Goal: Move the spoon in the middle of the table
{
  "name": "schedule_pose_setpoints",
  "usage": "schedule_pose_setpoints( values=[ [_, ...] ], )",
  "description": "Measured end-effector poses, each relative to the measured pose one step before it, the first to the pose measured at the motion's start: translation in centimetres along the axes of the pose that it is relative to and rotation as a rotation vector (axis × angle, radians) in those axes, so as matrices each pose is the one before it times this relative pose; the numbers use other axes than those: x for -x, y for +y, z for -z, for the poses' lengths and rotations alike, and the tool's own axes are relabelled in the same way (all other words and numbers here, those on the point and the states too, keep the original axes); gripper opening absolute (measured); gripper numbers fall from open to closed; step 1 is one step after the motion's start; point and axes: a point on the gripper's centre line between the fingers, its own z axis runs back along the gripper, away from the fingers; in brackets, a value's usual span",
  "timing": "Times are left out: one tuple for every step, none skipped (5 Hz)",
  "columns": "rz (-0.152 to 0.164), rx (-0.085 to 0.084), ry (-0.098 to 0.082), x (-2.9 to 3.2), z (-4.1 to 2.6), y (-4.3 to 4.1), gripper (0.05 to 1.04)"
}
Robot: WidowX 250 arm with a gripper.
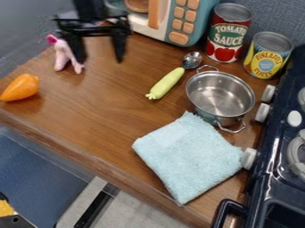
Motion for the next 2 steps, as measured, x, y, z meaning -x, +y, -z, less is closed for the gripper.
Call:
schedule_pose_setpoints(
  values=[
    [0.0708, 0.0217, 0.0127, -0.041, 1.54, -2.382, 1.0],
    [0.033, -0.0321, -0.0084, -0.696, 1.138, -1.651, 1.001]
  ],
)
